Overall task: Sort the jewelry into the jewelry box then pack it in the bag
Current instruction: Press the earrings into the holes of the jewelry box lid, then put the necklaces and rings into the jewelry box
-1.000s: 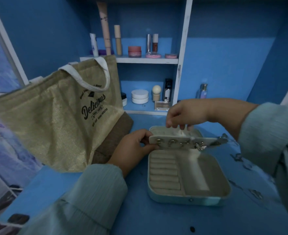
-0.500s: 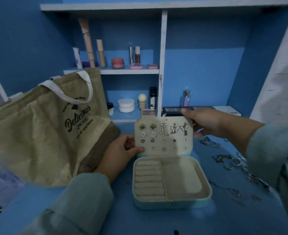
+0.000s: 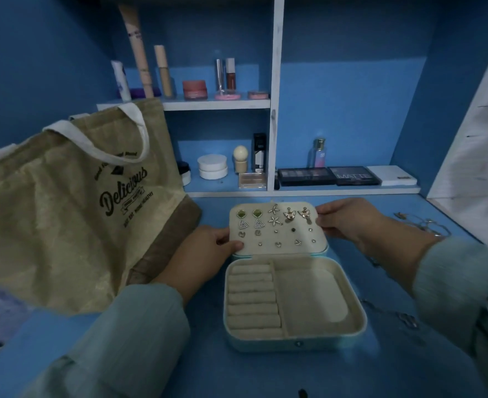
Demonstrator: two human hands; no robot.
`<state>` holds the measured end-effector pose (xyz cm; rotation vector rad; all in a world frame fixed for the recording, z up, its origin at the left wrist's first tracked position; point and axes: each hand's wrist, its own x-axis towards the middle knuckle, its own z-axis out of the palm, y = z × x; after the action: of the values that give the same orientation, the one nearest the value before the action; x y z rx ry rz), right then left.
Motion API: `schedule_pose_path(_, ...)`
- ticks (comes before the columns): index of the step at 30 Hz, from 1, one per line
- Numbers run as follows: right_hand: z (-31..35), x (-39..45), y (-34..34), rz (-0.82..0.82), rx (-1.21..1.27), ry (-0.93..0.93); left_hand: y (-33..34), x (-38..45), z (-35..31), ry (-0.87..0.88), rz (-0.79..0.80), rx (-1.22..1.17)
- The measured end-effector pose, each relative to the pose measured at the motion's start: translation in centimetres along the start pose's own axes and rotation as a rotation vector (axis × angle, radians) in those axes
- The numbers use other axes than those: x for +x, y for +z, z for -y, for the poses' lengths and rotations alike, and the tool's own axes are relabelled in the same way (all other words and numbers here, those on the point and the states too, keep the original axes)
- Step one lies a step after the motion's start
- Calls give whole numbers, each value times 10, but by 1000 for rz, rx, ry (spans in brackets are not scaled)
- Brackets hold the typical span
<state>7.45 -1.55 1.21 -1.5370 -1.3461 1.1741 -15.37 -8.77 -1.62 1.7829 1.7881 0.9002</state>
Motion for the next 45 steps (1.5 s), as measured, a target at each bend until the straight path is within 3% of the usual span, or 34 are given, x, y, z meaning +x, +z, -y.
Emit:
schedule_pose_path(10,-5,4,6,-10,-343,-51,3,11,-2,-84,109,433)
schedule_pose_path(19,-6,-8,-5,38,-283,-47,4,5,-16,-63,103,614)
schedule_pose_path(24,1,-13,-31,67,-554,-106,10,5,-45,94,77,623)
schedule_pose_path(30,8,-18,-90,41,-861,-81,39,35,-90,301,268,523)
schedule_pose_path(34,9,-17,-129,12,-1036,-90,64,68,-120,350,399,566)
schedule_pose_path(40,-5,-4,-166,22,-1088,-73,98,111,-141,410,493,571)
schedule_pose_path(45,-25,12,-188,47,-1099,-83,129,142,-145,475,537,735)
